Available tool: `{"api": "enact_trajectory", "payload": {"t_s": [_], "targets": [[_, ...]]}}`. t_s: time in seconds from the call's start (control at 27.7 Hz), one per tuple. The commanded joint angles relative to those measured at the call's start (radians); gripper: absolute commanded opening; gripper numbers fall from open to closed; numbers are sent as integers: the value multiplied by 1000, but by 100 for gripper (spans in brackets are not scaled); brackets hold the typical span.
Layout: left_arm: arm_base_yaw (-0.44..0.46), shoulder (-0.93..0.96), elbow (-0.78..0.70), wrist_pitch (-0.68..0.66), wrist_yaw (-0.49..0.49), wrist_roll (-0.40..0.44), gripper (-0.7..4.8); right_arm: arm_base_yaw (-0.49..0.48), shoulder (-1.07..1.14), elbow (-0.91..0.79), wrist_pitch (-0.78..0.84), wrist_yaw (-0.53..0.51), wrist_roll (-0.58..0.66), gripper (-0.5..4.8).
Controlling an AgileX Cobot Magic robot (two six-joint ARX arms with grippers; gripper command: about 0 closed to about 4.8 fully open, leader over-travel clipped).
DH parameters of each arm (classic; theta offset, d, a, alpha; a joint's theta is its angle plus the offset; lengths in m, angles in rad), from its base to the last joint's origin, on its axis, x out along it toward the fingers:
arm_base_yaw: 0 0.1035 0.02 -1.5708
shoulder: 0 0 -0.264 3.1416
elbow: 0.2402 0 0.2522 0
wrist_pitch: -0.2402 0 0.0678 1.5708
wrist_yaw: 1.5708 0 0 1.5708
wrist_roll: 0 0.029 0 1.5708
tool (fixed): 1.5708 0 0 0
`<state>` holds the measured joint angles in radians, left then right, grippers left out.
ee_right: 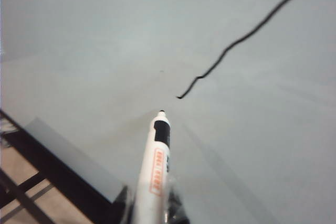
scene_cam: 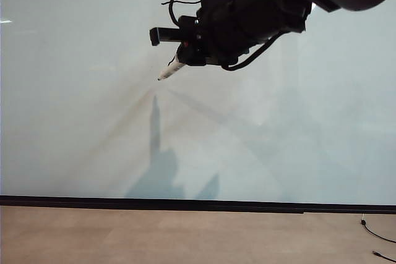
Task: Pick up the pen on the shelf to the right of the whiteboard and write the letter Z.
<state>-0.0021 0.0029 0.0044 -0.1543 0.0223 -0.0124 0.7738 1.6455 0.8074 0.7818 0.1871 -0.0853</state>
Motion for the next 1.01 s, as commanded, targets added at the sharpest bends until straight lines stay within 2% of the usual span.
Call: {"api": "enact_trajectory", "payload": {"t_s": [0.04,0.79,1.01], "targets": [[0,0,2,5,0,5,-5,-20,7,5,62,-29,11,-9],[0,0,2,5,0,5,-5,-64,30,32,60,-56,16,-9],[0,0,2,5,0,5,-4,-64,32,32,60,-28,30,-9]]}}
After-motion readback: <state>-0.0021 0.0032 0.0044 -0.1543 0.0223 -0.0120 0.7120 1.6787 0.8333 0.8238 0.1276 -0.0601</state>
